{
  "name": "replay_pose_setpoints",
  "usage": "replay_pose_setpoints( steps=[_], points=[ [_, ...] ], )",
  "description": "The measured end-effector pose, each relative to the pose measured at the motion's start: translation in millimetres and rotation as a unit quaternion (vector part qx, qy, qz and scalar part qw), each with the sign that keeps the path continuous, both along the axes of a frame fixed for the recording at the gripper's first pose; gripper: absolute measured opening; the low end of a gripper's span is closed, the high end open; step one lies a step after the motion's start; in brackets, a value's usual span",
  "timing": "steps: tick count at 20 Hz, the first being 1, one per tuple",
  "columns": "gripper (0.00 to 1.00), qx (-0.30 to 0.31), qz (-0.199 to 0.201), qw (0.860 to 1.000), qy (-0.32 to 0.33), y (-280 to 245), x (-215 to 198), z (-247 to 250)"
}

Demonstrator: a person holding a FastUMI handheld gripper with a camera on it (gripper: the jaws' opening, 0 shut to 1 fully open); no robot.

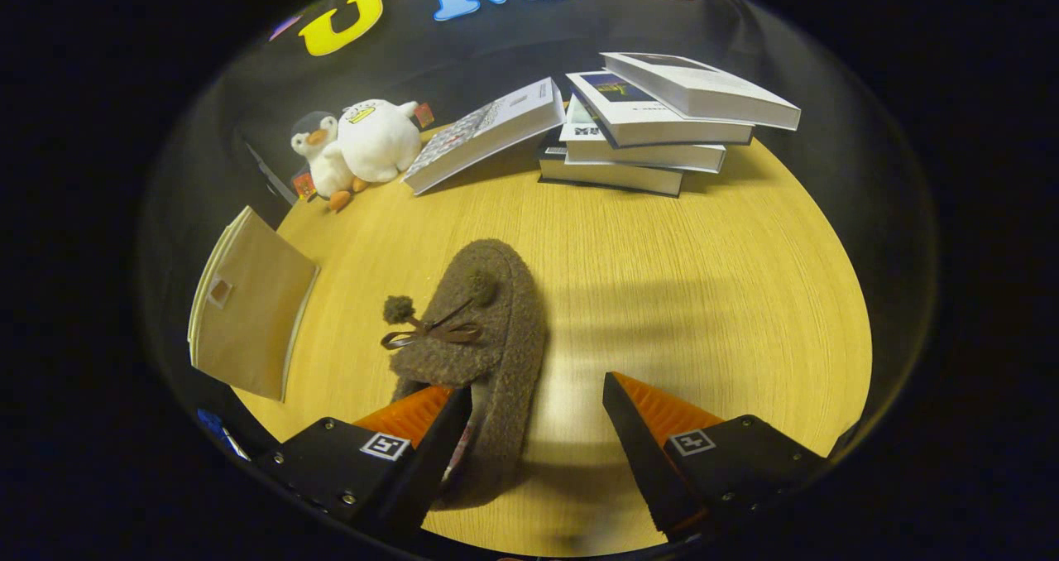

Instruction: Open the storage box then place both shoes into the box .Put the left shoe in first, then the right shoe, with the right side of both shoes facing outward in a uniform manner.

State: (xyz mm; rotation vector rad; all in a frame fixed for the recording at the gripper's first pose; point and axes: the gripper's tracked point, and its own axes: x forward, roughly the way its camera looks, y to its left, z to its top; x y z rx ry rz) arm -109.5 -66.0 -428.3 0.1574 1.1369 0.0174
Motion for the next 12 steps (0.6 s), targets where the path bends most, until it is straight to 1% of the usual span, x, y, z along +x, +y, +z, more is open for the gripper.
replay_pose_setpoints(
  steps=[1, 2, 3, 4, 5, 6, 7, 8, 10, 12],
  points=[
    [0.94, -0.004, 0.001, 1.0, 0.006, 0.4, 3.7, -5.2],
    [0.86, -0.005, 0.005, 1.0, 0.013, 2.8, 5.2, -10.0],
    [0.7, 0.004, 0.009, 1.0, 0.017, 9.4, 5.6, -9.6],
    [0.51, 0.012, 0.007, 1.0, 0.016, 14.7, 7.1, -8.9],
    [0.33, -0.006, 0.0, 1.0, 0.016, 8.5, 7.5, -11.3],
    [0.14, -0.001, 0.0, 1.0, 0.011, 9.3, 8.6, -11.3],
    [0.05, 0.006, -0.005, 1.0, 0.016, 11.9, 7.0, -11.0],
    [0.0, 0.015, -0.006, 1.0, 0.022, 15.3, 5.0, -10.4],
    [0.0, 0.037, -0.015, 0.999, 0.024, 24.3, 5.3, -0.4],
    [0.0, 0.041, -0.01, 0.999, 0.014, 33.6, 11.0, 18.7]
  ],
)
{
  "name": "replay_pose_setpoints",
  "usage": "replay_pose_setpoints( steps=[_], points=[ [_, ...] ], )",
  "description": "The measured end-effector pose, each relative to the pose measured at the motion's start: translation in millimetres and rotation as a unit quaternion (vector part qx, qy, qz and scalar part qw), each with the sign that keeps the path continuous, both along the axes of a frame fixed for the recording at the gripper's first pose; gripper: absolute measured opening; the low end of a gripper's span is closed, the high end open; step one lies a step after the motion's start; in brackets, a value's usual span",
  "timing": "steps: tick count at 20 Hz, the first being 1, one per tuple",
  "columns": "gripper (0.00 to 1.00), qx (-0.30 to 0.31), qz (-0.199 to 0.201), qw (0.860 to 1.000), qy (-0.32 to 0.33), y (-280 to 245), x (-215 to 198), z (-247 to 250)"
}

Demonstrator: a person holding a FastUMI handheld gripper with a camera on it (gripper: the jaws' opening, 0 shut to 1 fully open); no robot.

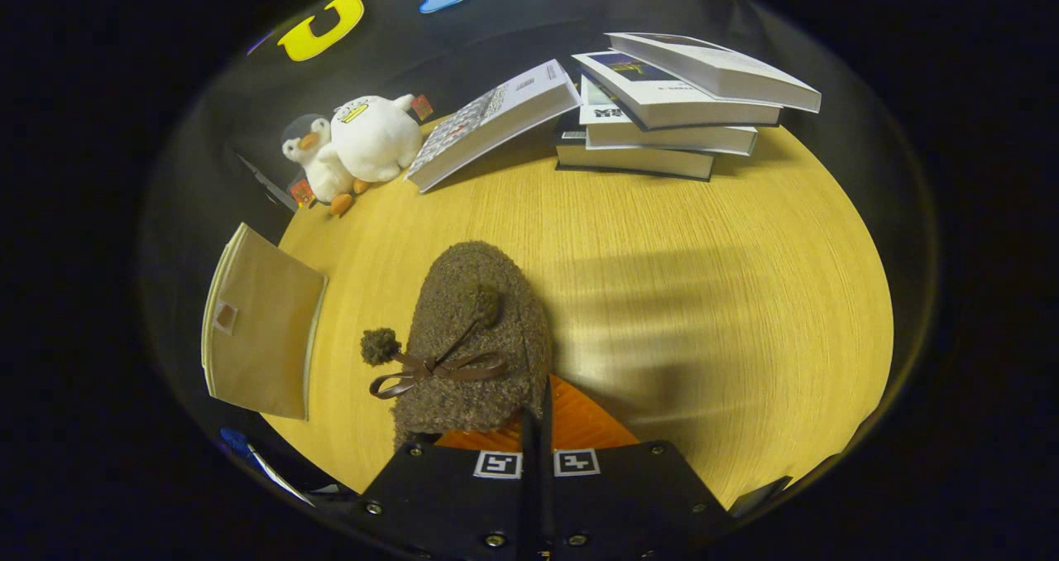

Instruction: Open the storage box then place both shoes into the box .Put the left shoe in first, then the right shoe, with the right side of both shoes facing outward in a uniform manner.

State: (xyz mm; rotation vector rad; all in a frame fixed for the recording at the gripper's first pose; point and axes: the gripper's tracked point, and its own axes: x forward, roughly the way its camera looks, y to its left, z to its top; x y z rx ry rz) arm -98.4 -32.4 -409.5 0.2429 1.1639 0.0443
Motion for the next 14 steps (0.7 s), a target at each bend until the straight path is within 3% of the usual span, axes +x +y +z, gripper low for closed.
replay_pose_setpoints(
  steps=[8, 14],
  points=[
    [0.0, -0.006, 0.047, 0.997, -0.061, 54.9, 37.6, 103.7],
    [0.0, 0.022, 0.097, 0.989, -0.107, 131.0, 67.5, 177.5]
  ],
)
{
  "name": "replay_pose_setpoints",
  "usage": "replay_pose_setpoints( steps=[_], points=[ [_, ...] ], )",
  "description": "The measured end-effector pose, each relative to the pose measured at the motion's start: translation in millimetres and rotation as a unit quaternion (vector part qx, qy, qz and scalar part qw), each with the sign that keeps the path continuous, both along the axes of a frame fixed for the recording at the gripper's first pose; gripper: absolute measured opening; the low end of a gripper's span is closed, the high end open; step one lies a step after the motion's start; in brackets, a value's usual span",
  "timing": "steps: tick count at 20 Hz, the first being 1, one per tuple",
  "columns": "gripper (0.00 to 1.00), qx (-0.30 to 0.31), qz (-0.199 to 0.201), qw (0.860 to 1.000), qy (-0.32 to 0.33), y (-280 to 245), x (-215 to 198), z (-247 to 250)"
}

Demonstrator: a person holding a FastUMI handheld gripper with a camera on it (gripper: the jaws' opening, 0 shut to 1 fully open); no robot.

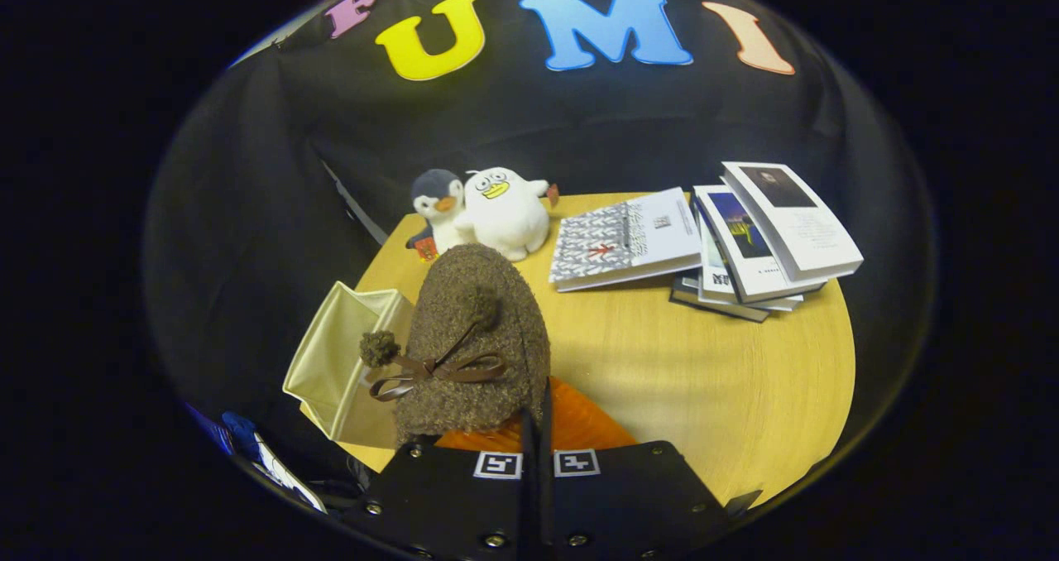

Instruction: Open the storage box then place both shoes into the box .Put the left shoe in first, then the right shoe, with the right side of both shoes facing outward in a uniform manner.

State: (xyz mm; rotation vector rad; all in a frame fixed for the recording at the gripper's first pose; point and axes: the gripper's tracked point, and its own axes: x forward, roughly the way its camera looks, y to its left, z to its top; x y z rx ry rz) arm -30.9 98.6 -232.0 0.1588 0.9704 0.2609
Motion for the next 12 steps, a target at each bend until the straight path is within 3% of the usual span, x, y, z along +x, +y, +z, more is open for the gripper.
replay_pose_setpoints(
  steps=[6, 12],
  points=[
    [0.0, 0.034, 0.058, 0.998, -0.011, 95.3, 22.1, 28.5],
    [0.0, 0.04, 0.116, 0.992, 0.005, 191.2, 29.9, 17.9]
  ],
)
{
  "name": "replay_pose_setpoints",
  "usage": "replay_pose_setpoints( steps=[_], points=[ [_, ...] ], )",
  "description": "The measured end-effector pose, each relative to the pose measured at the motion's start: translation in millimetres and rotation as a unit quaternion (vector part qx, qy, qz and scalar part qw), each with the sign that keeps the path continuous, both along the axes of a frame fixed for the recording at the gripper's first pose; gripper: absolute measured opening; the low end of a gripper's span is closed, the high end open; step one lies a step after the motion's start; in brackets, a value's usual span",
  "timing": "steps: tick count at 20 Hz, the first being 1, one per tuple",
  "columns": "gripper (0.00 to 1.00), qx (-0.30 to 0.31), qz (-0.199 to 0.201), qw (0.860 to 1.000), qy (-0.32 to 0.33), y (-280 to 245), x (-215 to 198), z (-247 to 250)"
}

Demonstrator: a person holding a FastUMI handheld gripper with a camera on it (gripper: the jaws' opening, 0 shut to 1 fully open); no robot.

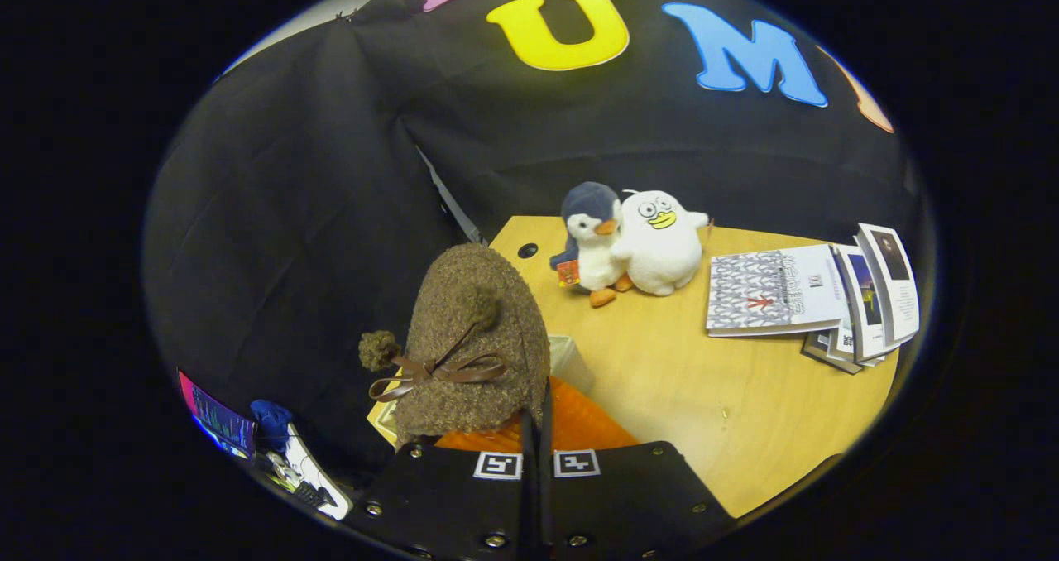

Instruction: Open the storage box then place both shoes into the box .Put the left shoe in first, then the right shoe, with the right side of both shoes facing outward in a uniform manner.

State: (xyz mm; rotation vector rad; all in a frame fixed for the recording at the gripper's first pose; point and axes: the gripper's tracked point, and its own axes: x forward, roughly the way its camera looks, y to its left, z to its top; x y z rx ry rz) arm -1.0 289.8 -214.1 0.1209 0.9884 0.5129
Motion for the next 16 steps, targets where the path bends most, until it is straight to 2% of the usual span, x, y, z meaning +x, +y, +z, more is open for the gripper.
replay_pose_setpoints(
  steps=[6, 16],
  points=[
    [0.0, -0.022, 0.03, 0.999, 0.025, 67.4, -3.5, -37.2],
    [0.0, -0.077, 0.042, 0.995, 0.038, 91.0, -7.1, -86.0]
  ],
)
